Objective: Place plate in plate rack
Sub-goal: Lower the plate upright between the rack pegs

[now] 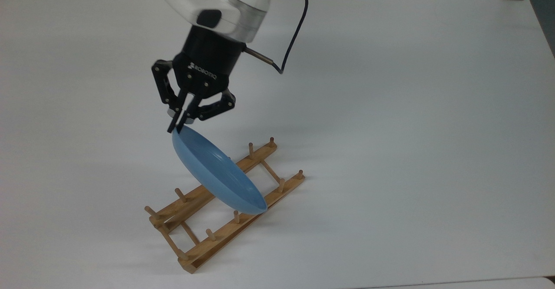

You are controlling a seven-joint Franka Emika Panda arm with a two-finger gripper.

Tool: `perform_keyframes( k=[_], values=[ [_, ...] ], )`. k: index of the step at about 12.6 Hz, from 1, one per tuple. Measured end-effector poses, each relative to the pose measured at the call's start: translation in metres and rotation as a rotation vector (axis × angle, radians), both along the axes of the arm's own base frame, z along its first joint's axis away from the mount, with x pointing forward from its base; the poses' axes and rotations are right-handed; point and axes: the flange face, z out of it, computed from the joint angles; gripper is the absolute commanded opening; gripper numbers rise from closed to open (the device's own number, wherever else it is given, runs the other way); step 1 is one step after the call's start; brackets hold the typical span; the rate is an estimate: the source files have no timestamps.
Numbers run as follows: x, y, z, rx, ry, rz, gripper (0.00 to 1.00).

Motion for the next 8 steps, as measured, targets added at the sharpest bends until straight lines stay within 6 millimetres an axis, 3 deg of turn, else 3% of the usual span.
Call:
perform_keyframes(
  k=[6, 8],
  values=[
    [0.005, 0.009, -0.034, -0.071, 0.008, -0.006, 0.0],
    [0.003, 0.009, -0.045, -0.08, 0.028, -0.002, 0.18]
  ],
)
